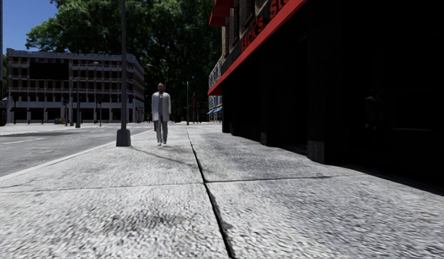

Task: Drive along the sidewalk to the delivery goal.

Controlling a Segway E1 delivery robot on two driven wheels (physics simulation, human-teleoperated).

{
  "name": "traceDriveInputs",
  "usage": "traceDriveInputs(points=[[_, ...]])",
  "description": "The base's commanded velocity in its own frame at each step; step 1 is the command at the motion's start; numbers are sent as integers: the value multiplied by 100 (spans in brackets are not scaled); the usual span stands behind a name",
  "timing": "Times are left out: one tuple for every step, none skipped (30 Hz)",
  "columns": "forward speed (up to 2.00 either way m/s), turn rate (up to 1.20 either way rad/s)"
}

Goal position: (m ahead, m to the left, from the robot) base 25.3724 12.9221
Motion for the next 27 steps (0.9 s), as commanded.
traceDriveInputs(points=[[200, 0], [200, 0], [200, 0], [200, 0], [200, 0], [200, 0], [200, 0], [200, 0], [200, 0], [200, 0], [200, 0], [200, 0], [200, 0], [200, 0], [200, 0], [200, 0], [200, 0], [200, 0], [200, 0], [200, 0], [200, 0], [200, 0], [200, 0], [200, 0], [200, 0], [200, 0], [200, 0]])
